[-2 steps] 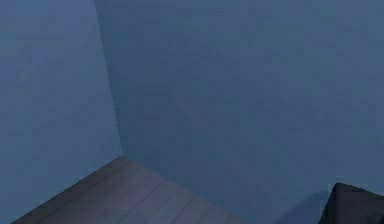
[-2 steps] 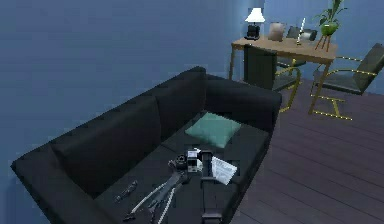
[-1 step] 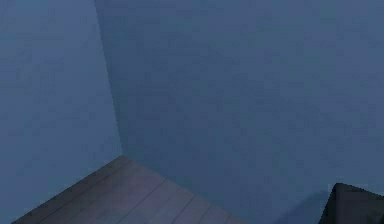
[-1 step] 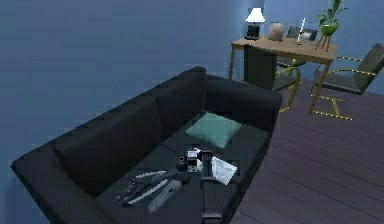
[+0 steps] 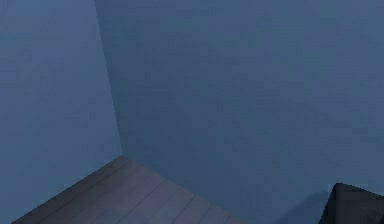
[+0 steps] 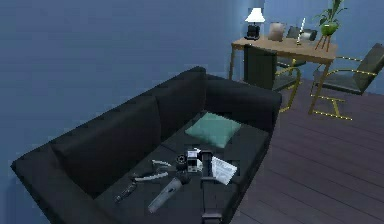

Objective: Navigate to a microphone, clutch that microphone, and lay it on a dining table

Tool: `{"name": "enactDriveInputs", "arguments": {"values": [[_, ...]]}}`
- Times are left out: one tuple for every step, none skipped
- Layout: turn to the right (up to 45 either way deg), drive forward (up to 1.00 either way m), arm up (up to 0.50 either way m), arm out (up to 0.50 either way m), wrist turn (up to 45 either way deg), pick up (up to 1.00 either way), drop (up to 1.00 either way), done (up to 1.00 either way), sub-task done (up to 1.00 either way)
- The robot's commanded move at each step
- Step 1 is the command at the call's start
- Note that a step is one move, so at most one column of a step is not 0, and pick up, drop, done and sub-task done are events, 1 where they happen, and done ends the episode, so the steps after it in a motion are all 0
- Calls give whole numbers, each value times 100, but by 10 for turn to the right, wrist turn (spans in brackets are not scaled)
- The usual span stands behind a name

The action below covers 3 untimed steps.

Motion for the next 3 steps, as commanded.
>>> {"name": "enactDriveInputs", "arguments": {"values": [[0,0,-30,0,0,0,0,0,0],[0,0,0,0,0,100,0,0,0],[0,0,10,0,0,0,0,0,0]]}}
